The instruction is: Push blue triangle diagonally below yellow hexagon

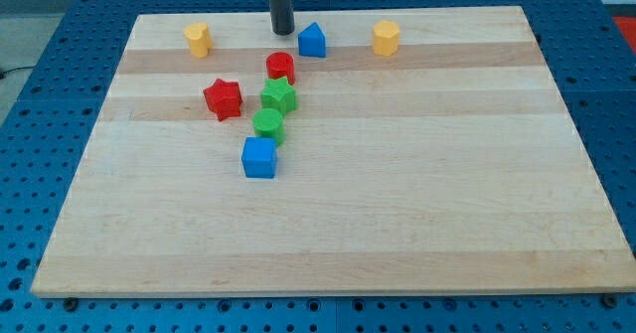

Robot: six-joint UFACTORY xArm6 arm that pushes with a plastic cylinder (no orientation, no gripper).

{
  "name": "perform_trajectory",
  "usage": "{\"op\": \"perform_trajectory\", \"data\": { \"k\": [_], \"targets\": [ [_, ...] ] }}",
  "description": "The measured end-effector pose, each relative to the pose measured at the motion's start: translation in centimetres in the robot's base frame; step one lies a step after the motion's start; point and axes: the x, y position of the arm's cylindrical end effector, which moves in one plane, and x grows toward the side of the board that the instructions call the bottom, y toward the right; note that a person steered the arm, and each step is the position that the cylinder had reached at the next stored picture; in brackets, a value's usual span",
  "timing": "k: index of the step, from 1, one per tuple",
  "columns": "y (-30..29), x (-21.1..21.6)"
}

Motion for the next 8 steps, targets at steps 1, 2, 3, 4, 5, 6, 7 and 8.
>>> {"op": "perform_trajectory", "data": {
  "k": [1,2,3,4,5,6,7,8],
  "targets": [
    [0.0,-0.1],
    [0.6,0.8],
    [2.2,3.3],
    [2.2,5.0],
    [2.2,5.7],
    [2.6,5.8],
    [4.3,7.2],
    [7.5,8.6]
  ]
}}
